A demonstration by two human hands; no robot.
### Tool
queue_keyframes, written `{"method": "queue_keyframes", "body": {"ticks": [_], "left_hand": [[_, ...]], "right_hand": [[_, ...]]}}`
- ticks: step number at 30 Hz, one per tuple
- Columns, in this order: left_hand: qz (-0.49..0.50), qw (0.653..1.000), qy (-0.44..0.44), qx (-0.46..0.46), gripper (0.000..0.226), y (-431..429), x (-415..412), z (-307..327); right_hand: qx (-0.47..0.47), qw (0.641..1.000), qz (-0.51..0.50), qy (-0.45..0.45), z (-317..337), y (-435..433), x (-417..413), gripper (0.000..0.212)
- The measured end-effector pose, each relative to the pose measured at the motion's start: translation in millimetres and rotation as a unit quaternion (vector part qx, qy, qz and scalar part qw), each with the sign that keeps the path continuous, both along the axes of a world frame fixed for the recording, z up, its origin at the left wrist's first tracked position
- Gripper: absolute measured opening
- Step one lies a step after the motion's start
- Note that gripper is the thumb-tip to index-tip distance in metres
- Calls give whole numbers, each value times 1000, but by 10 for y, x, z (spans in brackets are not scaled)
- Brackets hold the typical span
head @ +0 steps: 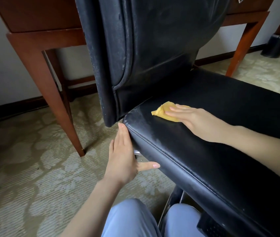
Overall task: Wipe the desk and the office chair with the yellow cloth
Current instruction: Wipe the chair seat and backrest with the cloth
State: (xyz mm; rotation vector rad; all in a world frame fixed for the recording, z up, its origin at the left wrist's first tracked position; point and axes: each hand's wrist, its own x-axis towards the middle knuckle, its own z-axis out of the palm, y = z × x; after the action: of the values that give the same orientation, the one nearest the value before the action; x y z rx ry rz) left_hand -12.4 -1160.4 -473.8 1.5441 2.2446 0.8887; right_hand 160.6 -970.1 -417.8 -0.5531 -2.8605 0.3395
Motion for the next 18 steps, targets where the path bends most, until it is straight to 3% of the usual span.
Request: {"method": "queue_keyframes", "body": {"ticks": [5,10,14,18], "left_hand": [[-14,1000,13,-11,146,-1,15,0],[-20,1000,3,-12,148,16,-8,-35],[-25,999,-11,-19,146,23,-20,-50],[-61,997,-22,-34,142,-7,-145,-48]], "right_hand": [[47,999,-15,-21,1,30,-556,38],[36,998,-15,-57,55,-77,-960,57],[33,995,-8,-92,78,-109,-1037,59],[20,993,85,-75,90,-264,-1037,61]]}}
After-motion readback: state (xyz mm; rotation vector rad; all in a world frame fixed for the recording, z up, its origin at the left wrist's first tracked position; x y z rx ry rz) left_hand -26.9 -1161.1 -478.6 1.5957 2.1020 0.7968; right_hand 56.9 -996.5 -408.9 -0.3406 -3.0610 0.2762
